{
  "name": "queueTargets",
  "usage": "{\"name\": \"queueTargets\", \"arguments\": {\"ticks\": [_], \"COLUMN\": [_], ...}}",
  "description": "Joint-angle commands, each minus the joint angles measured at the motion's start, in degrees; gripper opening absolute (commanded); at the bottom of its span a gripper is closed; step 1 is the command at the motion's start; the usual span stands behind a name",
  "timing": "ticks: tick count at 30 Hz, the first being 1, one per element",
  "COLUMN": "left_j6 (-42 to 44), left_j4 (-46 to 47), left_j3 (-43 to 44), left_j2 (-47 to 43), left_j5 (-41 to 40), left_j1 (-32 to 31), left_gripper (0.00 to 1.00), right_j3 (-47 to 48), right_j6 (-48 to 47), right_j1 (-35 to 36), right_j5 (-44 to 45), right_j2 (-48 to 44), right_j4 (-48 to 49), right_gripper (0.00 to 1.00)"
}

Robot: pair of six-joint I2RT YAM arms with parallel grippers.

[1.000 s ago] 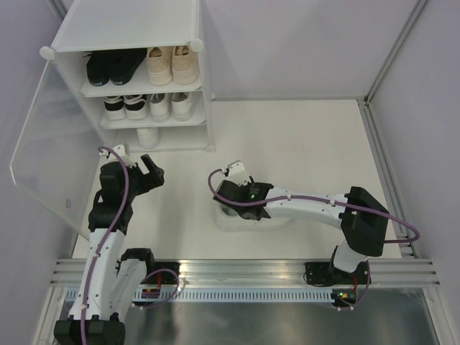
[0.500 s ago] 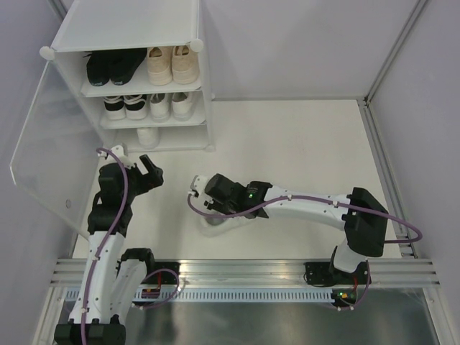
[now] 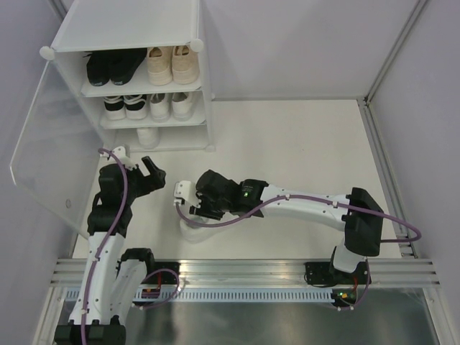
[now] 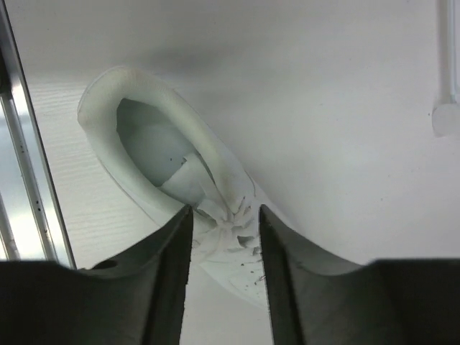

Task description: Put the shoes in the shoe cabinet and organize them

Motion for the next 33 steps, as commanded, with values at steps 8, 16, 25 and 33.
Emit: {"name": "queueTargets", "arguments": {"ticks": [8,16,25,33], "left_j6": [1.29,1.46,2.08,2.25], "left_j4": [-10.08,-13.08,-13.52,-13.7], "left_j3": [5.93,10.41,11.29,12.35], "left_j2": [6.62,18.04,25.34,32.11], "left_j5": [21.91,17.18,16.21,8.12], "left_j1": [-2.75,-20.23,-29.11,-36.14], "left_gripper": [0.95,0.94,0.7,0.57], "right_j3": [-7.76,-19.61,-29.9,-32.29], "right_j6": [12.47,21.97,24.61,25.05], "right_j1": [-0.15,-0.77,-1.47,-1.91], "right_j5": [20.02,31.74,34.03,33.51], "right_j2": [-16.07,-30.12,-43.05,-44.74], "right_j4": [4.28,7.97,13.68,14.39], "right_gripper": [0.8,0.89,0.9,0.9]}}
